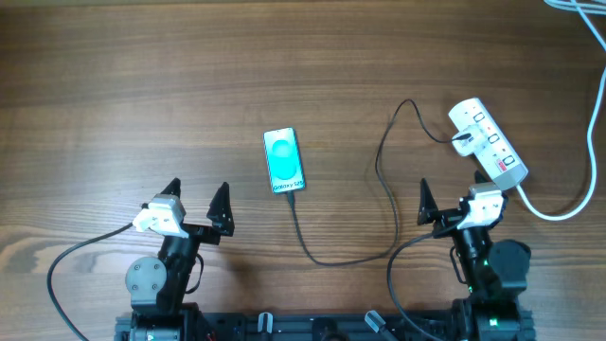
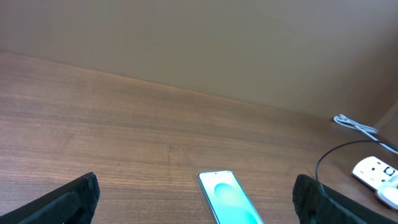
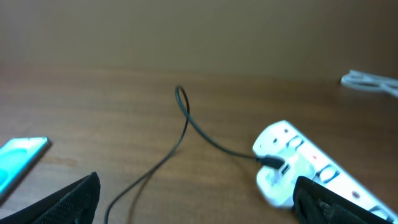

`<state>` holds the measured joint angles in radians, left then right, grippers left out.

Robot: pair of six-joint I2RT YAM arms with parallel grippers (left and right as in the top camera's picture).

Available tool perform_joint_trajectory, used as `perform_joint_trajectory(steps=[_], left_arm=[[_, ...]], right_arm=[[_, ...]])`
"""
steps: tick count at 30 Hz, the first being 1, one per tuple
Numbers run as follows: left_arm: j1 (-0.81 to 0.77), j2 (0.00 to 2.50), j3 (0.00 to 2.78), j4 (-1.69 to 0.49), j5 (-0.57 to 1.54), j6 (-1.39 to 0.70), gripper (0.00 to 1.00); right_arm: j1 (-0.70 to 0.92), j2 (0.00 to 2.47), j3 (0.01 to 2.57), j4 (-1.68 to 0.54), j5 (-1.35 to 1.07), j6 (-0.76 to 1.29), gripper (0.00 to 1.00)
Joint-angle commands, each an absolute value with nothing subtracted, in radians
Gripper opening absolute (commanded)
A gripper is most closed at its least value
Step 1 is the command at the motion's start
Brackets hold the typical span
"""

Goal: Plug charger to phone and switch on socket

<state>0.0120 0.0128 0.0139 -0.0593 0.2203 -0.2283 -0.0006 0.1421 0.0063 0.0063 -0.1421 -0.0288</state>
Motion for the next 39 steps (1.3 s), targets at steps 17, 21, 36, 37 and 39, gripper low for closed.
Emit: perform_joint_trajectory(steps=[17, 21, 36, 37, 39], left_arm=[[0.006, 0.003, 0.006, -0.058, 0.208, -0.209, 1.0], [0.006, 0.003, 0.006, -0.058, 0.208, -0.209, 1.0], [0.006, 0.003, 0.006, -0.058, 0.208, -0.209, 1.0], [0.006, 0.003, 0.006, -0.058, 0.208, -0.209, 1.0], [0.006, 0.003, 0.006, -0.058, 0.208, -0.209, 1.0]], right_arm=[[0.002, 0.004, 0.005, 0.01, -0.157, 0.028, 1.0], [0.002, 0.004, 0.005, 0.01, -0.157, 0.028, 1.0], [0.002, 0.004, 0.005, 0.01, -0.158, 0.028, 1.0], [0.002, 0.004, 0.005, 0.01, -0.158, 0.028, 1.0], [0.002, 0.004, 0.005, 0.01, -0.158, 0.028, 1.0]])
